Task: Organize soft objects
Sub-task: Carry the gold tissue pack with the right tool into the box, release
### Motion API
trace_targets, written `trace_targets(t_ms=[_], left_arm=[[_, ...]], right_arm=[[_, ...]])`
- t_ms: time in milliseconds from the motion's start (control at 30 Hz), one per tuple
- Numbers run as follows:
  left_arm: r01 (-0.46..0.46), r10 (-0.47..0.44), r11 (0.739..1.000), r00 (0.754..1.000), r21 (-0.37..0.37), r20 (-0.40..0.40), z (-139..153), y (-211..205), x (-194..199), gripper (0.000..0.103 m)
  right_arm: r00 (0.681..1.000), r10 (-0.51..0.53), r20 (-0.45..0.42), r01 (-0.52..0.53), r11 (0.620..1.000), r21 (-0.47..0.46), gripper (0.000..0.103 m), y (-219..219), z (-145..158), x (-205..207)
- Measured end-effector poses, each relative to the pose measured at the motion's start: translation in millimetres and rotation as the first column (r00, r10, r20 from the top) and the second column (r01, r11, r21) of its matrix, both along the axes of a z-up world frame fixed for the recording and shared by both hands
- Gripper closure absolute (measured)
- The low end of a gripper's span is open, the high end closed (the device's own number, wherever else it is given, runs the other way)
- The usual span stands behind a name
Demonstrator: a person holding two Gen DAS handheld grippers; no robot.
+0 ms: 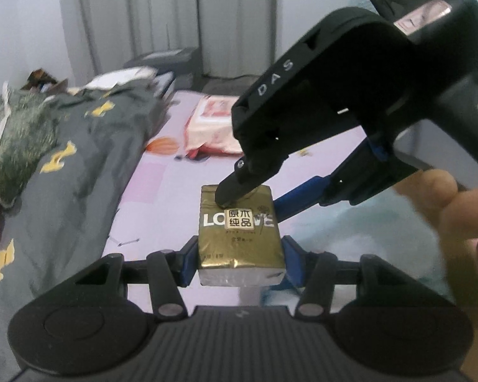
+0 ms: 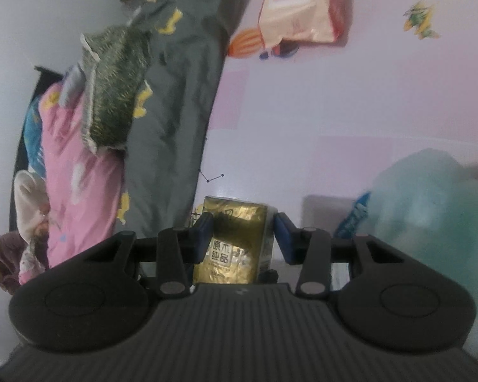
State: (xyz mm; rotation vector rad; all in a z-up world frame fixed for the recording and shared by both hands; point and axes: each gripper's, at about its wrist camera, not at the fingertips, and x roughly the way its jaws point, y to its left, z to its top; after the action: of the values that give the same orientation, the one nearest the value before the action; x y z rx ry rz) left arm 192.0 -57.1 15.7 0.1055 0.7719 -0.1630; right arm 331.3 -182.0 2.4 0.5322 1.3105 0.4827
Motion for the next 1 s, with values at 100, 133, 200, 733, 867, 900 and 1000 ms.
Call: trace_targets(t_ms=[100,133,200,733,867,900,1000], left_arm=[[0.048,-0.048,0.999,0.998,-0.003,0.027,15.4,-18.7,-11.3,0.048],[0.069,-0.069,0.998,0.997,-0.004,0.038,20.9,-27.2,-15.9,0.048],[0.113,-0.112,0.994,0.992,-0.010,0.050,29.7,-44.5,-23.9,0.048],[0.554,-0.560,0.827,0.826,-0.096,-0.062,27.2,-243.0,-85.3,0.048],[0.598,-0.610,0.792,0.782,-0.122,-0.127,11.7,-279.9,-90.9,0.048],[0.604,-0.617,0.787,0.775,-0.126,-0.137,8.1,-287.5,-94.4,0.048],[0.616,-0.630,0.776,0.755,-0.134,-0.179,-6.2,-305.7,-95.7,0.047]], right_arm=[[0.999,-0.038,0.029,0.038,0.999,0.018,0.061,-27.5,18.4,-17.8],[0.998,-0.053,0.040,0.052,0.998,0.023,0.061,-37.8,24.2,-24.5],[0.994,-0.088,0.066,0.086,0.996,0.033,0.060,-60.6,36.8,-40.1],[0.890,-0.449,0.087,0.453,0.891,-0.036,0.059,-296.8,54.3,-202.2],[0.871,-0.487,0.063,0.491,0.866,-0.089,0.059,-333.1,42.5,-229.8],[0.868,-0.493,0.059,0.496,0.862,-0.104,0.059,-340.2,40.0,-233.7],[0.865,-0.498,0.058,0.501,0.853,-0.146,0.059,-356.2,31.5,-241.7]])
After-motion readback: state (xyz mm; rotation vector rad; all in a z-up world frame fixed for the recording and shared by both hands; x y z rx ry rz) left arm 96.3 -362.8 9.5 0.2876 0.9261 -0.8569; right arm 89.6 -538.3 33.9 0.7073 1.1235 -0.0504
